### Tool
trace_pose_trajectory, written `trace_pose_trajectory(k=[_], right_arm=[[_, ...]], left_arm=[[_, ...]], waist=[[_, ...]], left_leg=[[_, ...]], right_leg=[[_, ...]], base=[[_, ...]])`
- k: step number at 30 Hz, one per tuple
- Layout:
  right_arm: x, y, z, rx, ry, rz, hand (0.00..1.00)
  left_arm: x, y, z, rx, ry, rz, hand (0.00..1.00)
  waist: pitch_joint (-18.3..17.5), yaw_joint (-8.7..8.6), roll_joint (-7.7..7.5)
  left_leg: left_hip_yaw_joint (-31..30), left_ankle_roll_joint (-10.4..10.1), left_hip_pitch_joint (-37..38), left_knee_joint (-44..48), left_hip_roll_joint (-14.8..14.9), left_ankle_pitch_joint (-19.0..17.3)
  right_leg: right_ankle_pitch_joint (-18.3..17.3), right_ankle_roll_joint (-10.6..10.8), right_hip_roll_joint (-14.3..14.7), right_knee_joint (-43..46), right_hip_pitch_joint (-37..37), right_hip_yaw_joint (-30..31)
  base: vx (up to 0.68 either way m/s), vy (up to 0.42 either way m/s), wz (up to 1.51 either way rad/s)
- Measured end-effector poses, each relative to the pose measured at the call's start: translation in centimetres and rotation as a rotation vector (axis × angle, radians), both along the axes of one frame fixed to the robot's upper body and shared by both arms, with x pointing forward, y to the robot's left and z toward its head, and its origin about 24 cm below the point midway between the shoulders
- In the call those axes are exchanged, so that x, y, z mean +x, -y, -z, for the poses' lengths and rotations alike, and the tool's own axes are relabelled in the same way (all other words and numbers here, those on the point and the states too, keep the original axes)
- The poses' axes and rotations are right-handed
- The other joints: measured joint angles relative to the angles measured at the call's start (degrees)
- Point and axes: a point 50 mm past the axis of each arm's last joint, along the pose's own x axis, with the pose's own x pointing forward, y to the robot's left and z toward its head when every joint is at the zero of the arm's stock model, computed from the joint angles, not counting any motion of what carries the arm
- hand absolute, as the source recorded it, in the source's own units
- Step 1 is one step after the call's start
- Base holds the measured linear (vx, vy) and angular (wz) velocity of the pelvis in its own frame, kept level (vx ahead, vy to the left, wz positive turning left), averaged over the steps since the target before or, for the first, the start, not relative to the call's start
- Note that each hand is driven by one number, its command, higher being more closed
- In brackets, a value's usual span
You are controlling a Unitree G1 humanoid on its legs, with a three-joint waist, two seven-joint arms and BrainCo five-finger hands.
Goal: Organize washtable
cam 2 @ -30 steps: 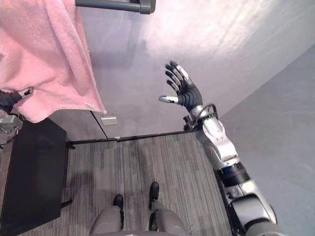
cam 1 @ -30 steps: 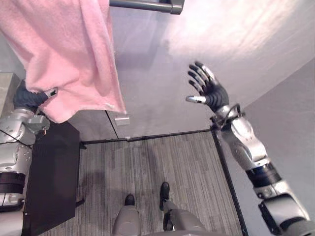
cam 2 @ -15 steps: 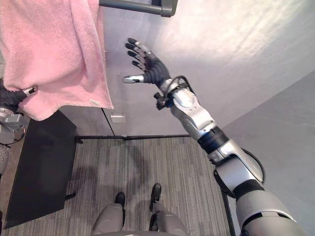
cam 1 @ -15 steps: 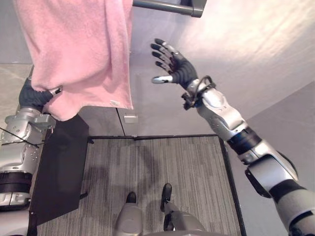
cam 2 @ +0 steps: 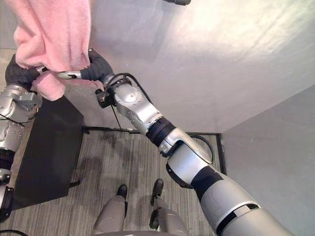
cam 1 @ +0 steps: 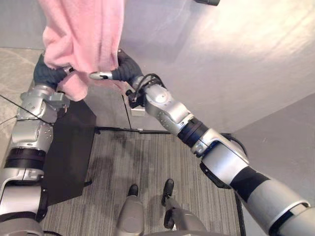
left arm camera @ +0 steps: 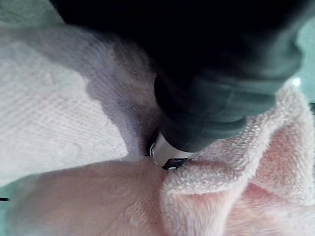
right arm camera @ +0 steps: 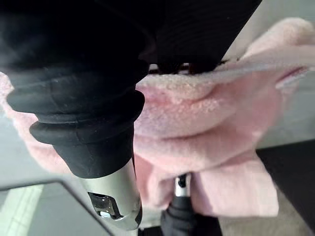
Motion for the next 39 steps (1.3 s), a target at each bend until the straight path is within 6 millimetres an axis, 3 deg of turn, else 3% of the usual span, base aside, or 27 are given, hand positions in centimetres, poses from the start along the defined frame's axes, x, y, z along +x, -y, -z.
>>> trace_pose_trajectory(k=[3,9,16,22,31,39], right_arm=[[-0.5,-0.7,-0.2,0.014,-0.003,-0.003,1.00],[0.4,0.3,-2.1,0.019,0.059,0.100,1.00],[3.0,4.7,-4.9,0.051,0.114,0.269,1.00],[3.8,6.6,-5.6,0.046,0.128,0.329,1.00],[4.4,7.6,-5.1,0.022,0.111,0.355,1.00],[5.2,8.7,-0.9,-0.016,-0.013,0.351,1.00]], left_arm=[[0.1,0.1,-0.1,-0.015,0.013,-0.010,1.00],[0.5,0.9,0.4,-0.048,0.014,0.010,1.00],[0.0,0.4,0.2,-0.061,0.036,-0.001,1.00],[-0.6,1.0,0.4,-0.046,0.051,0.029,1.00],[-1.2,1.2,1.1,-0.064,0.061,0.053,1.00],[-1.3,1.5,3.2,-0.108,0.014,0.057,1.00]], waist=[[0.5,-0.01,0.69],[0.9,-0.13,1.36],[1.7,-0.08,2.54],[1.9,-0.19,2.93],[2.0,-0.62,3.03],[1.7,-0.76,4.20]], left_leg=[[-0.2,-0.3,-0.2,0.2,0.1,-0.1],[-0.9,-0.5,-0.1,0.0,0.1,0.0],[-1.5,-0.5,1.3,-0.4,0.0,0.1],[-1.6,-1.0,2.7,-2.0,-0.2,0.9],[-1.5,-1.2,2.9,-2.3,-0.2,1.1],[-1.3,-1.2,3.0,-2.3,-0.3,1.1]], right_leg=[[0.2,-0.2,0.4,0.0,0.0,-0.3],[0.2,-0.2,0.5,0.0,0.1,-0.6],[0.2,-0.2,0.2,0.0,1.6,-1.3],[0.1,-0.2,0.2,0.0,2.2,-1.4],[0.1,-0.2,0.3,0.0,2.3,-1.5],[0.1,-0.2,0.2,0.0,2.4,-1.3]], base=[[-0.01,0.046,0.00],[0.01,0.071,0.03],[0.00,0.081,0.05],[0.00,0.062,-0.01],[0.00,0.071,0.00],[0.01,0.096,0.00]])
